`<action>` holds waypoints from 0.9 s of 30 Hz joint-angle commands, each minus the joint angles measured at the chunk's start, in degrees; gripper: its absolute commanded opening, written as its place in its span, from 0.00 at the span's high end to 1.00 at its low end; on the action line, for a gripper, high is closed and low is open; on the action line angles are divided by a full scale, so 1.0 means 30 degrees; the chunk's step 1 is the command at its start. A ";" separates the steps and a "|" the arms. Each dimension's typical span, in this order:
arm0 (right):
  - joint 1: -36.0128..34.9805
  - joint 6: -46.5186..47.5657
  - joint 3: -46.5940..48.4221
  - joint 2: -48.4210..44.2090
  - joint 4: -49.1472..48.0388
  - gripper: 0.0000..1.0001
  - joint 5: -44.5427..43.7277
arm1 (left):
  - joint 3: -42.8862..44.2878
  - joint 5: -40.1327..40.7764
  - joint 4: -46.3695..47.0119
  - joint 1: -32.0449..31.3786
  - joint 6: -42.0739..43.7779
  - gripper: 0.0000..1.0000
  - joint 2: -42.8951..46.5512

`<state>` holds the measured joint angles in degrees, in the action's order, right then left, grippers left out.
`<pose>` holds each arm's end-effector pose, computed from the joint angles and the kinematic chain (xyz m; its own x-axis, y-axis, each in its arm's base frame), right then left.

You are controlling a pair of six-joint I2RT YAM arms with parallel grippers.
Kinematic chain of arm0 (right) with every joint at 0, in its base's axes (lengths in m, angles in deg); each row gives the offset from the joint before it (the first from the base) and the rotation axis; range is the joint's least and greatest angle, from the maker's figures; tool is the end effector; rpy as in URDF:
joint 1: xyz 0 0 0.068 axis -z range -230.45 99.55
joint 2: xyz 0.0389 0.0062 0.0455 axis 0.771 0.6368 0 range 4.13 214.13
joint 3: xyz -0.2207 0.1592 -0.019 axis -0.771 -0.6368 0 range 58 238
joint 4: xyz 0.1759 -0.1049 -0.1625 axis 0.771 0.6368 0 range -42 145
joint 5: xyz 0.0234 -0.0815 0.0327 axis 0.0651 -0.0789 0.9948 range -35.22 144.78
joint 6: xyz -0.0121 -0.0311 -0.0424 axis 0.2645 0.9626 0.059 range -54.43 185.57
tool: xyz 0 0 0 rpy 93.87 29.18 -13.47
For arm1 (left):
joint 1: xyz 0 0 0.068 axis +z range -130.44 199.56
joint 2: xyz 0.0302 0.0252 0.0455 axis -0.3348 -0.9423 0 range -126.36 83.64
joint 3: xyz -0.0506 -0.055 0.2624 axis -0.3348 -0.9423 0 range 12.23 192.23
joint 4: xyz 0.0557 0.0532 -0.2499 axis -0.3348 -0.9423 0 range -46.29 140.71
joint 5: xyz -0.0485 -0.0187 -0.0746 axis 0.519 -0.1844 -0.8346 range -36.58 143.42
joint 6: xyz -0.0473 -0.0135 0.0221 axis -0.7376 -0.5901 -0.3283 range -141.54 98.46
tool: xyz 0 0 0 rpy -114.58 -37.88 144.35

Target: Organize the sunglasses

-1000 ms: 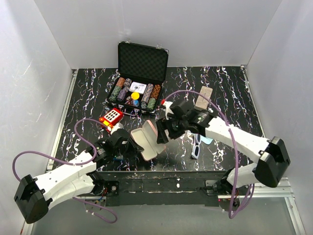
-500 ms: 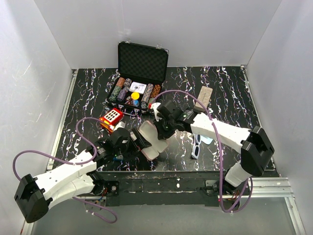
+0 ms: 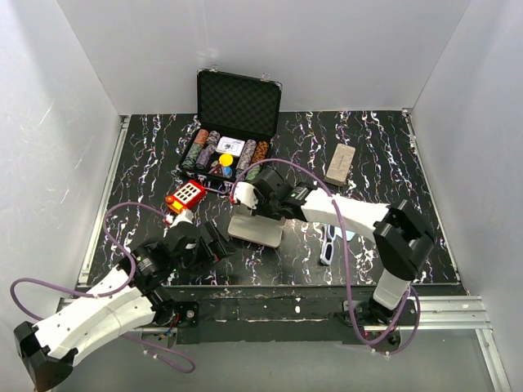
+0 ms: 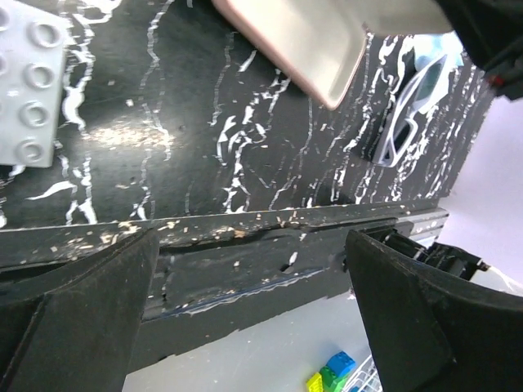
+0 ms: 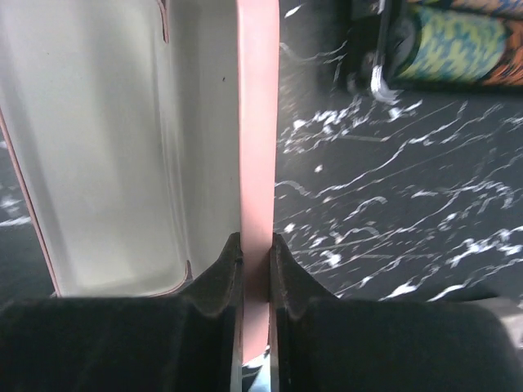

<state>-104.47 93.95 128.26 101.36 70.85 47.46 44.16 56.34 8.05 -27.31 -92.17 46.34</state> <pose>0.2205 0.2962 0.2342 -0.0363 -0.8526 -0.5213 -0.8771 0.2772 -0.3922 0.0922 -0.0957 0.2289 -0.8341 -0.4877 -0.2576 -0.2456 0.7465 -0.6184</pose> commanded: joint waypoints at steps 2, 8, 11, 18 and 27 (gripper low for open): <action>0.0223 0.4424 0.0601 0.1454 -0.3605 0.85 -0.1782 | 0.0317 0.1546 -0.3212 0.0009 -0.0362 0.02 0.1094; 0.0223 0.5013 0.1014 0.2336 -0.3867 0.71 -0.2279 | 0.0316 0.1605 -0.3243 0.0009 -0.0393 0.02 0.0978; 0.0223 0.4633 0.1043 0.2191 -0.3780 0.60 -0.2134 | 0.0317 0.1664 -0.3126 0.0009 -0.0333 0.02 0.0891; 0.0194 0.3433 0.0927 0.0611 -0.3515 0.39 -0.1637 | 0.0375 0.1430 -0.2804 0.0009 -0.0128 0.02 0.0597; 0.0223 -0.2094 -0.1323 -0.4804 -0.6876 0.16 -0.4757 | 0.0463 0.1546 -0.2920 0.0009 -0.0011 0.02 0.1270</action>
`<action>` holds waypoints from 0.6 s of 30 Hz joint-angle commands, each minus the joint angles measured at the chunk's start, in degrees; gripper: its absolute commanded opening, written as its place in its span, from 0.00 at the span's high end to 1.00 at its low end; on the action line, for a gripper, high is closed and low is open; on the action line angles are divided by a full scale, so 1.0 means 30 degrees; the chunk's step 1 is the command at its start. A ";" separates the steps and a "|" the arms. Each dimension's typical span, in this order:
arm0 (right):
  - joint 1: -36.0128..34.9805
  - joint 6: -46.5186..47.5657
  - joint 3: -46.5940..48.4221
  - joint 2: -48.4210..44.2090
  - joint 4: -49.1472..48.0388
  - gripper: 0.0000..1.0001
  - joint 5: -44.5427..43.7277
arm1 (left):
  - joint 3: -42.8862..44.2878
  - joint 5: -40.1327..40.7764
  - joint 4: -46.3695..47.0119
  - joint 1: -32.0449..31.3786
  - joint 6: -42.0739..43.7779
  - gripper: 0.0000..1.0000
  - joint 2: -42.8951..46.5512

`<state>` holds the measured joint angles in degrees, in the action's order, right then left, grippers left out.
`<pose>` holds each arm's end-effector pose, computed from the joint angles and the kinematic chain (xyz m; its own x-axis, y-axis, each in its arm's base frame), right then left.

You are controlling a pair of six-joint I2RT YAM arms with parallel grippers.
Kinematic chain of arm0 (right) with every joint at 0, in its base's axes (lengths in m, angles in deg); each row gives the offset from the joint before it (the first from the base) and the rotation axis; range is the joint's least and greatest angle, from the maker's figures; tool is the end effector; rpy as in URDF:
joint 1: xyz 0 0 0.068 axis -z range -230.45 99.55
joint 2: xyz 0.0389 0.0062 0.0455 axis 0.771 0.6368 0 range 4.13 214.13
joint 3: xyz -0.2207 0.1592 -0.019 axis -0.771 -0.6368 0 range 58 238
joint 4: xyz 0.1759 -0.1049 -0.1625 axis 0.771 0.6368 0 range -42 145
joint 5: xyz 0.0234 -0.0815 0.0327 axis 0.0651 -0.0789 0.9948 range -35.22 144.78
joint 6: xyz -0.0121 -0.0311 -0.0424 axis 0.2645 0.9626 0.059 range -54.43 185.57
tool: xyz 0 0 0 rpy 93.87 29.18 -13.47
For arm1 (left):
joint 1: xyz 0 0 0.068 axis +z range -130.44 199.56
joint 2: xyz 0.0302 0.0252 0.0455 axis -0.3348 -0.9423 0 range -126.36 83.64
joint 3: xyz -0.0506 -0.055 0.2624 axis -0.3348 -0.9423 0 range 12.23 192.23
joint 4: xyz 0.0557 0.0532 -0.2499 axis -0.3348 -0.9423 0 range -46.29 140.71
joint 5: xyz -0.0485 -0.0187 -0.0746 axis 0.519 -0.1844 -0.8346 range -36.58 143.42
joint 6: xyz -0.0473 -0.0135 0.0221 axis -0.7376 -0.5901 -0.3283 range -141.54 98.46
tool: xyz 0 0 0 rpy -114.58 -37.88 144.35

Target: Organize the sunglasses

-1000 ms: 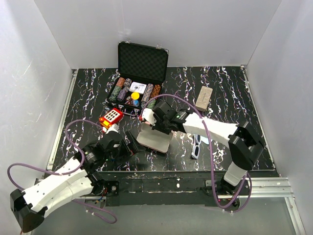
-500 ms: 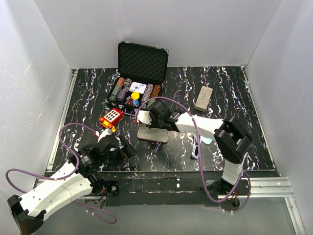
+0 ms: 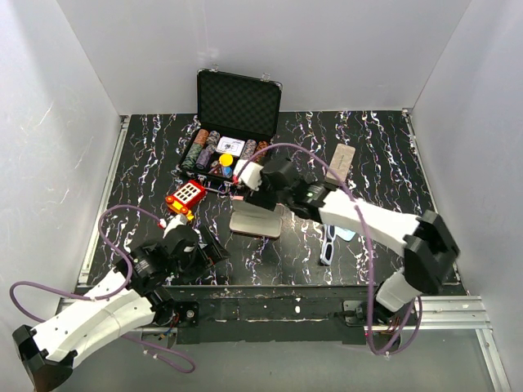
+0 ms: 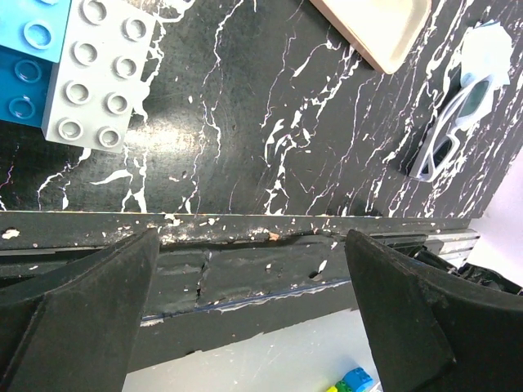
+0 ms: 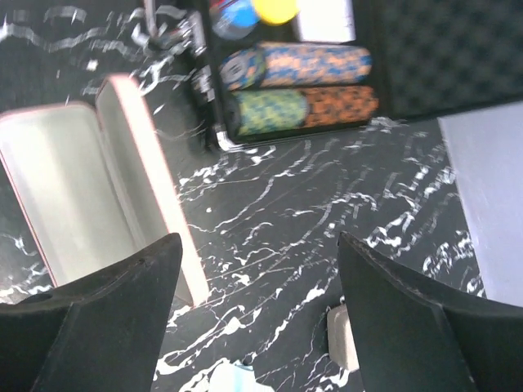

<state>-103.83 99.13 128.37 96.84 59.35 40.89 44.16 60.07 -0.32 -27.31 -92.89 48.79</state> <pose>0.2288 0.2937 0.2793 0.0892 -0.7797 -0.6197 -0.7330 0.3698 -0.5709 0.0820 -0.0814 0.2235 -0.8193 -0.5020 -0.2770 -0.3069 0.7921 -0.5277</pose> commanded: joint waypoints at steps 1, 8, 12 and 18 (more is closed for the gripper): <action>0.0041 -0.5545 -0.2149 -0.4348 -0.4039 0.11 -0.4056 | 0.0492 0.0388 -0.0130 0.0009 0.0287 0.02 0.0542; 0.4159 -1.8528 -0.6109 -1.1091 0.2562 0.08 -0.1191 | 0.0434 0.0244 0.0483 0.0009 0.0902 0.02 0.0134; 0.7535 -2.1437 -0.8332 -1.2822 0.5439 0.07 0.0969 | 0.0405 -0.0080 0.1011 0.0009 0.1254 0.02 -0.0277; 1.1577 -2.3402 -1.1382 -1.3501 0.5123 0.05 0.3627 | -0.0005 -0.0431 0.1860 0.0009 0.1255 0.02 -0.0629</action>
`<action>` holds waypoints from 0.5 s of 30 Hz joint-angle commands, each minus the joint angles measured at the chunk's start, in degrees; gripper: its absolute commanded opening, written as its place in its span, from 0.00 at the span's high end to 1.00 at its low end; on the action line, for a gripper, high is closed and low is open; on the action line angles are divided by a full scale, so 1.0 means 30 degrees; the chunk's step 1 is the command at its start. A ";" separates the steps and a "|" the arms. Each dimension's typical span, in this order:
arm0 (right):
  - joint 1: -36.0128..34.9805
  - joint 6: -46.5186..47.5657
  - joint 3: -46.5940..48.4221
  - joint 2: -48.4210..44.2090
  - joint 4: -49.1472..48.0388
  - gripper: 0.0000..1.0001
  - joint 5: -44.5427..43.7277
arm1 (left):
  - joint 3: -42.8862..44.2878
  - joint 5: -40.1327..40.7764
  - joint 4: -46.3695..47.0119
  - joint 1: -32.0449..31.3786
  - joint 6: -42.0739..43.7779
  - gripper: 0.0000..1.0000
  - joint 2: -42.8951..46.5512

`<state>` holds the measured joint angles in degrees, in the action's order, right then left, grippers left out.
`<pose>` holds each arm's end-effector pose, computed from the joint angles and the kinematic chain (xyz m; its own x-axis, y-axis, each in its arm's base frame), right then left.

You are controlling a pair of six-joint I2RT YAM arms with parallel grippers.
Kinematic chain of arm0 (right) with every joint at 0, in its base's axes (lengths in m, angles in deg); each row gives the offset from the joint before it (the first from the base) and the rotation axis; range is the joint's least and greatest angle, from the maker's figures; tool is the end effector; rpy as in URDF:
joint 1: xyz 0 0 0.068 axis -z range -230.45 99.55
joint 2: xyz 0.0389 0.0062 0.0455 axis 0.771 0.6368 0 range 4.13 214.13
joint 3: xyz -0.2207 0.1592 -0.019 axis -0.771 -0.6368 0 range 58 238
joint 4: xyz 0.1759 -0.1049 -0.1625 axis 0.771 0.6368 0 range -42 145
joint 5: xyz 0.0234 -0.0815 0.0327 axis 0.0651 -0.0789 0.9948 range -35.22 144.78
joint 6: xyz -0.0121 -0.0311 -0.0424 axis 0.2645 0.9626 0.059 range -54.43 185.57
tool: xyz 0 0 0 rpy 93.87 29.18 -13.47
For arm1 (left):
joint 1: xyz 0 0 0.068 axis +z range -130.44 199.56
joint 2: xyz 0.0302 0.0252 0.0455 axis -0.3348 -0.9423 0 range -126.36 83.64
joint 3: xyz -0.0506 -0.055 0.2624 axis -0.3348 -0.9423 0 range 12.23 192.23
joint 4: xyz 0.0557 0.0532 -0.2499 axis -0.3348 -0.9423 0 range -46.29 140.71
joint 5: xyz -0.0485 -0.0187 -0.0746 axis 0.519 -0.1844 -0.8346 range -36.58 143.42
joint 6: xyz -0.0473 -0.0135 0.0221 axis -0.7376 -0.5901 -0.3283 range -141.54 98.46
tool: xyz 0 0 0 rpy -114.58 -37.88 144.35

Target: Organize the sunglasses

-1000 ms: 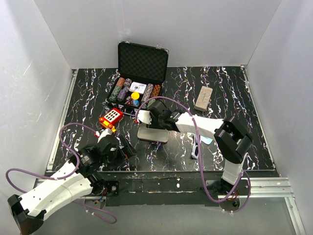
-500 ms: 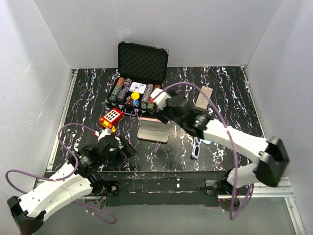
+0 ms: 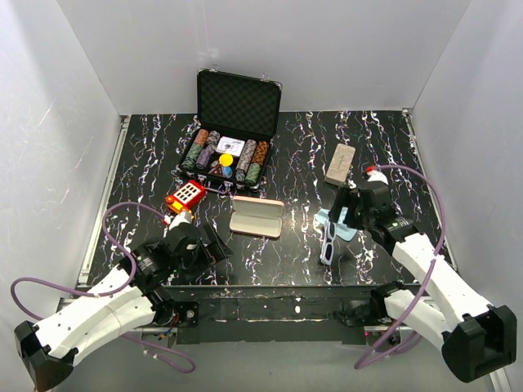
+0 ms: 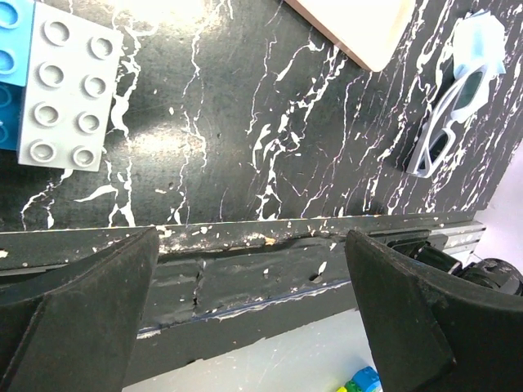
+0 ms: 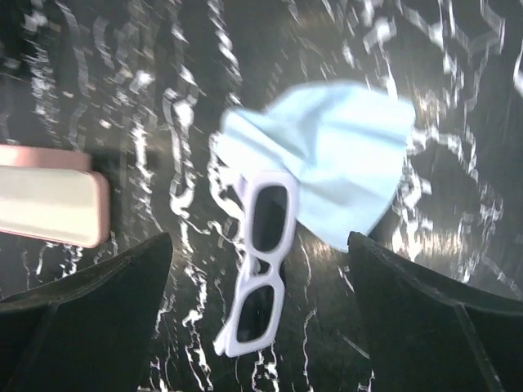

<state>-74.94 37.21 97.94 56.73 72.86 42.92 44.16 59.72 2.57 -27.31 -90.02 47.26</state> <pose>0.1833 0.0756 0.2617 -0.6100 0.2329 -0.7574 0.0366 0.9631 0.2667 0.0869 -0.0870 0.2241 -0.8315 -0.4649 -0.3040 -0.2559 0.8064 -0.5332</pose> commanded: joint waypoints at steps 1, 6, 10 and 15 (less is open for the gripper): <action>0.2765 -0.2851 -0.1505 0.0159 0.0387 0.06 0.3478 | -0.0064 -0.0402 0.1016 0.0009 0.0271 0.02 -0.0177; 0.4616 -0.3203 -0.2122 0.2238 -0.0316 0.12 0.5180 | -0.0211 -0.0491 0.1135 0.0009 0.0154 0.02 -0.0236; 0.5087 -0.3086 -0.2270 0.3645 -0.0758 0.23 0.5447 | -0.0357 -0.0520 0.1164 -0.0020 0.0037 0.02 -0.0119; 0.5263 -0.3261 -0.2621 0.3767 -0.0379 0.28 0.4746 | -0.0621 -0.0666 0.1427 0.0009 -0.0139 0.02 -0.0089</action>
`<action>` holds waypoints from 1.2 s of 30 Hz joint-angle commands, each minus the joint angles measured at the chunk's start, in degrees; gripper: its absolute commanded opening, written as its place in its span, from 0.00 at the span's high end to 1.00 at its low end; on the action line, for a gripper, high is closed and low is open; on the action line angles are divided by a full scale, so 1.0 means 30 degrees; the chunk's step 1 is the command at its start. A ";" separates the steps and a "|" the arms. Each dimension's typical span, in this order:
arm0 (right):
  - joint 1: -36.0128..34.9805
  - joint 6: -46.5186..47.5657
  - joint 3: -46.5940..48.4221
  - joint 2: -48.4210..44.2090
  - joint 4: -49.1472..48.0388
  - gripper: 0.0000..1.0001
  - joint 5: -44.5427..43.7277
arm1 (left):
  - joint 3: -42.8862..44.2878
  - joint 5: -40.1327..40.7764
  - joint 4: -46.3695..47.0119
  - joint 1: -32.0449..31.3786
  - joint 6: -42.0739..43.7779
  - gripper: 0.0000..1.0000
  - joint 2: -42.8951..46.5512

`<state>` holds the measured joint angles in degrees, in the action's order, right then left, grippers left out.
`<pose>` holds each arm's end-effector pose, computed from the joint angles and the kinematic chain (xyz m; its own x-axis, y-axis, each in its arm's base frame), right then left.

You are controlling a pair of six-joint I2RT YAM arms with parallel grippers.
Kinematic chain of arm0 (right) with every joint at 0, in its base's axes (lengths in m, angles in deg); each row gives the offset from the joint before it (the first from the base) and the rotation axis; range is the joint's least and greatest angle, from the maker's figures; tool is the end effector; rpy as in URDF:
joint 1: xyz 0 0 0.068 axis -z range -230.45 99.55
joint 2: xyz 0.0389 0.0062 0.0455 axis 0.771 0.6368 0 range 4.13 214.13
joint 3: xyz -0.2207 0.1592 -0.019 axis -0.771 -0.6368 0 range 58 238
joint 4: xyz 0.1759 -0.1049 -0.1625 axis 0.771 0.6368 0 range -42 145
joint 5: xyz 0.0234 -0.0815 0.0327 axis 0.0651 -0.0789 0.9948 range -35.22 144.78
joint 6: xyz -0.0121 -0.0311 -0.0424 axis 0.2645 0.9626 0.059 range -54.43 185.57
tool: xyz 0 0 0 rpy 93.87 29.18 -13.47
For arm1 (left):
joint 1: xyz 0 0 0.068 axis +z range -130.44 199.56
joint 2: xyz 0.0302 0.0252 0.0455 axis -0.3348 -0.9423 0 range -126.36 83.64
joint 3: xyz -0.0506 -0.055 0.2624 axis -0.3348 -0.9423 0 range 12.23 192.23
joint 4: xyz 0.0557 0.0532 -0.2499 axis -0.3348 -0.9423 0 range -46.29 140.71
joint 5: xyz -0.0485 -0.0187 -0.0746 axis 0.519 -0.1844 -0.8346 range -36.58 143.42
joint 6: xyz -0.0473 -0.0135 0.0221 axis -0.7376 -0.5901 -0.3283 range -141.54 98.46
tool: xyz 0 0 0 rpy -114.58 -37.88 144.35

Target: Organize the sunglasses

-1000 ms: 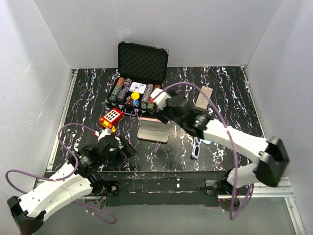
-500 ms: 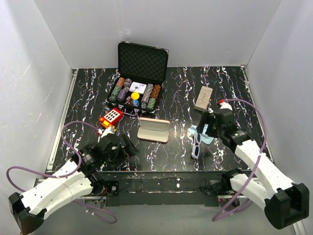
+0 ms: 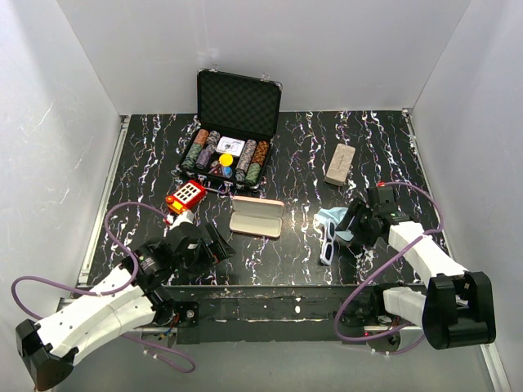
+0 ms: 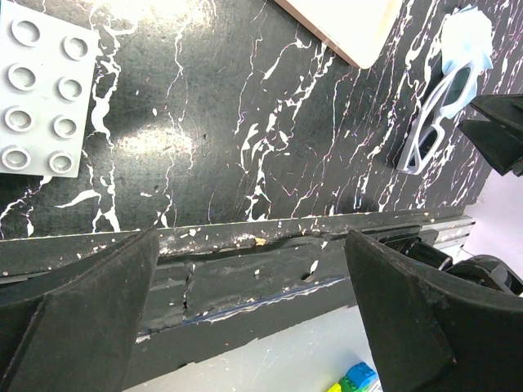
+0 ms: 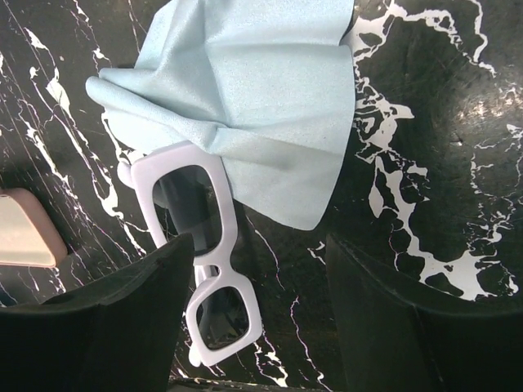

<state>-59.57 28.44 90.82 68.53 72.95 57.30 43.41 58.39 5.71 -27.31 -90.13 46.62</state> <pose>0.2036 0.0344 0.1829 -0.7668 0.4876 -0.4175 0.3516 0.8632 0.3623 0.0900 -0.0914 0.2224 -0.8355 -0.4648 -0.2931 -0.2418 0.7900 -0.5634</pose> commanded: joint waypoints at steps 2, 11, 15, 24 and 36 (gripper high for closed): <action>0.0141 -0.0544 -0.0479 -0.0401 -0.0290 0.28 -0.0575 | -0.0403 -0.0310 0.0553 -0.0020 -0.0132 0.02 0.0005; 0.0112 0.2001 -0.1154 -0.2304 -0.1314 0.31 0.2466 | -0.0607 -0.0807 0.1519 0.0009 -0.0015 0.02 -0.0990; 0.0083 0.2648 -0.1125 -0.2367 -0.1635 0.31 0.3550 | -0.0695 -0.0983 0.2047 -0.0020 0.0073 0.02 -0.1459; -0.0941 0.1975 -0.1184 -0.0551 -0.2515 0.38 0.4344 | -0.0842 -0.1130 0.2224 0.0009 0.0103 0.02 -0.1315; -0.3226 0.0013 -0.0188 0.2320 -0.2897 0.43 0.0626 | -0.0813 -0.1101 0.1990 0.0009 0.0131 0.02 -0.1080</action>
<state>-67.29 30.74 88.24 73.43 65.69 64.45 40.99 55.42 12.01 -27.31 -90.13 42.29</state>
